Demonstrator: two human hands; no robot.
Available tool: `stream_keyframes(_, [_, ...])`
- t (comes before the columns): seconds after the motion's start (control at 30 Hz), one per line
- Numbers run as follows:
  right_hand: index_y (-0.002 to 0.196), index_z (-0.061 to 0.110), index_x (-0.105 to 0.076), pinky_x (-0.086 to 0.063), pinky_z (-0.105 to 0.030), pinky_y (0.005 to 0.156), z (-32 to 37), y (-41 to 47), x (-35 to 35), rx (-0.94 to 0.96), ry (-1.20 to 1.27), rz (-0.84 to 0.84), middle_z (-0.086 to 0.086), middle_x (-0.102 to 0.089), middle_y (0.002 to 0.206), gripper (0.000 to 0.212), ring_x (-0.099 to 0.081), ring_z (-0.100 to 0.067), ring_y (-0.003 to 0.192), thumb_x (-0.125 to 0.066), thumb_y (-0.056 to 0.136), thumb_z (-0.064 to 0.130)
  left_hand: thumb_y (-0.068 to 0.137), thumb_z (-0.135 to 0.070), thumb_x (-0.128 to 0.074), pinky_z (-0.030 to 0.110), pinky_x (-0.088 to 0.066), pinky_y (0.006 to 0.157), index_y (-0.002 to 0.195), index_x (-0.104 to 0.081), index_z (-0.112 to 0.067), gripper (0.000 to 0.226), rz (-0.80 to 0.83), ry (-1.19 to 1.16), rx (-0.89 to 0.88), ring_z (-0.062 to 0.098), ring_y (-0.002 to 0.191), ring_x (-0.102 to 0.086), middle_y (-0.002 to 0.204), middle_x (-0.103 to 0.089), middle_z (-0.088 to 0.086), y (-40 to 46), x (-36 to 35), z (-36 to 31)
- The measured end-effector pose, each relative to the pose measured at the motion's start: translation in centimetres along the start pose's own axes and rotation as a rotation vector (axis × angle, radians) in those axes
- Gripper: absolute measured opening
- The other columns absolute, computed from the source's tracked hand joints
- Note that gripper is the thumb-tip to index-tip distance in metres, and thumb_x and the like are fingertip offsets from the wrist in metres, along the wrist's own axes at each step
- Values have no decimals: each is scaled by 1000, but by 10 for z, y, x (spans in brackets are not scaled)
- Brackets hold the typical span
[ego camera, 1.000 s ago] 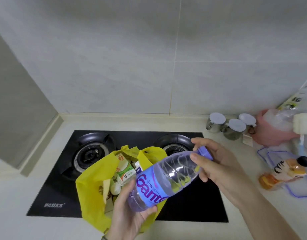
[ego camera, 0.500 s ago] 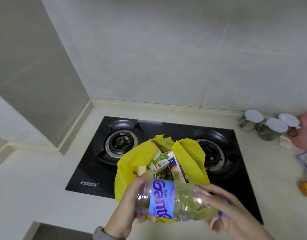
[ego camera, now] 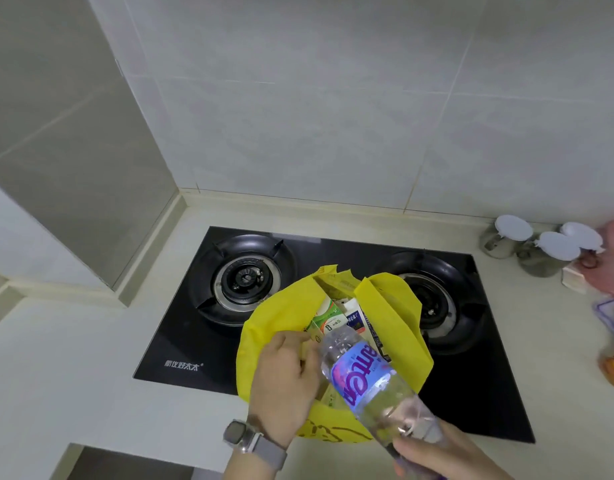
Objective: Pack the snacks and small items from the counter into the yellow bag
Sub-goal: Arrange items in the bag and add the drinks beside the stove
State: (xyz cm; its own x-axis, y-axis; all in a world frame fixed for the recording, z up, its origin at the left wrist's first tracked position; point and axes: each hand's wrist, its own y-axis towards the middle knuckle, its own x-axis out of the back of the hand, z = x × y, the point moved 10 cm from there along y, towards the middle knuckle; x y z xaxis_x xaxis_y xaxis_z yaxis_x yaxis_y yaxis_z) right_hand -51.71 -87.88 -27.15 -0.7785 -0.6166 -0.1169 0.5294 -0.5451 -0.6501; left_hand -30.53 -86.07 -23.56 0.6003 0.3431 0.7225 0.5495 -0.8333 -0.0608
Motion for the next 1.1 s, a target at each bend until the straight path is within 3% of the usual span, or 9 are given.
stream_keyframes(0.1, [115, 18, -57, -53, -19, 55, 10, 8, -1, 82, -93, -19, -3, -76, 82, 67, -70, -19, 63, -81, 52, 25, 63, -30, -77, 40, -49, 80, 85, -74, -18, 25, -71, 496, -54, 34, 103, -56, 101, -68, 5, 5, -3, 9])
stream_keyframes(0.17, [96, 16, -66, -48, -13, 53, 5, 14, -2, 27, -50, -22, -2, -73, 64, 56, -66, -9, 55, -79, 45, 37, 43, -28, -87, 45, -38, 82, 74, -72, -17, 37, -92, 566, 98, 38, 112, -48, 112, -66, 14, 4, -3, 22])
stream_keyframes(0.3, [60, 15, -70, -41, -17, 47, -6, 25, -9, -140, -103, -20, 2, -58, 49, 37, -51, -10, 42, -75, 50, 49, 37, -7, -85, 44, -27, 79, 98, -66, -27, 66, -152, 522, 236, 36, 113, -39, 135, -48, 15, 1, 7, 38])
stream_keyframes(0.4, [79, 10, -69, -36, -20, 45, -11, 34, -6, -180, -16, -86, -9, -63, 64, 49, -44, -15, 42, -87, 48, 44, 45, -1, -77, 40, -38, 72, 117, -58, -29, 80, -153, 471, 282, 31, 90, -50, 129, -43, 12, 4, 16, 50])
stream_keyframes(0.47, [95, 12, -65, -34, -20, 43, -12, 41, -6, -173, 34, -100, -11, -67, 70, 58, -44, -13, 41, -90, 50, 38, 64, -2, -64, 38, -44, 74, 129, -43, -28, 74, -138, 395, 327, 28, 89, -53, 127, -37, 7, 7, 22, 60])
stream_keyframes(0.63, [102, 10, -62, -35, -20, 39, -15, 59, -9, -187, 122, -115, -12, -68, 70, 61, -42, -11, 41, -80, 49, 36, 68, 10, -47, 41, -52, 63, 136, -31, -19, 75, -24, 50, 223, 30, 73, -50, 121, -29, 6, 20, 11, 64])
stream_keyframes(0.87, [105, 26, -57, -35, -21, 44, -7, 69, 3, -194, -21, -129, -13, -74, 89, 44, -41, -10, 44, -81, 69, 33, 74, 4, -57, 14, -34, 73, 146, -17, -13, 84, 90, -151, 170, 10, 90, -39, 114, -27, -1, 24, -1, 48])
stream_keyframes(1.0, [108, 28, -59, -34, -20, 40, 22, 80, 19, 41, -293, -124, 8, -65, 67, 51, -48, -8, 41, -84, 64, 23, 78, -3, -63, 17, -33, 91, 149, -6, -14, 91, 141, -236, 201, 9, 107, -38, 118, -26, -5, 24, -8, 50])
stream_keyframes(1.1, [122, 33, -54, -50, -13, 62, 29, 92, 19, 153, -330, -113, 12, -71, 98, 70, -68, 3, 77, -87, 62, 21, 79, -5, -64, 21, -39, 90, 149, -6, -16, 92, 159, -260, 195, 18, 108, -45, 118, -28, -7, 27, -11, 47])
